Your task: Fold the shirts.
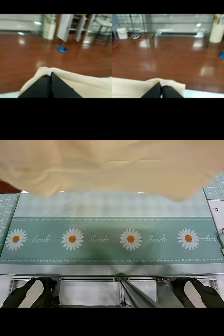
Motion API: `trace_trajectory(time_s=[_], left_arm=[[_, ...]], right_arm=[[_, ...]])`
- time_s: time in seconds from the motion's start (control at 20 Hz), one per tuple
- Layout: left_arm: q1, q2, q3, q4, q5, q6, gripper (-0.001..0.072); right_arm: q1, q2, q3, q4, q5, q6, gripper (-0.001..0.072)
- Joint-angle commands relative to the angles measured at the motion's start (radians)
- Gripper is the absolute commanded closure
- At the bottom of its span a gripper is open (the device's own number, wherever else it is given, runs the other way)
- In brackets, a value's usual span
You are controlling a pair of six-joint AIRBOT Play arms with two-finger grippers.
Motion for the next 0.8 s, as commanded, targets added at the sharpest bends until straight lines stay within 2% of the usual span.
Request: trace_trajectory(time_s=[0.0, 0.15, 0.3, 0.4, 0.55, 0.75], left_arm=[[0.006, 0.18, 0.031, 0.249, -0.001, -0.045, 0.0694], [-0.087, 0.283, 0.018, 0.42, -0.03, -0.081, 0.0694], [-0.22, 0.311, -0.059, 0.561, -0.068, -0.128, 0.0694], [-0.248, 0.301, -0.164, 0.629, -0.081, -0.16, 0.0694], [-0.246, 0.245, -0.367, 0.616, -0.072, -0.182, 0.0694], [-0.247, 0.083, -0.587, 0.53, 0.071, -0.182, 0.0694]], right_arm=[[0.0, 0.121, 0.018, -0.14, 0.074, 0.04, 0.0686], [0.0, 0.174, 0.017, -0.217, 0.128, 0.073, 0.0686], [0.0, 0.183, -0.019, -0.218, 0.181, 0.077, 0.0686], [0.0, 0.182, -0.104, -0.201, 0.187, 0.077, 0.0686], [0.0, 0.137, -0.269, -0.115, 0.181, 0.051, 0.0686], [0.001, -0.037, -0.449, 0.068, 0.125, -0.042, 0.0686]])
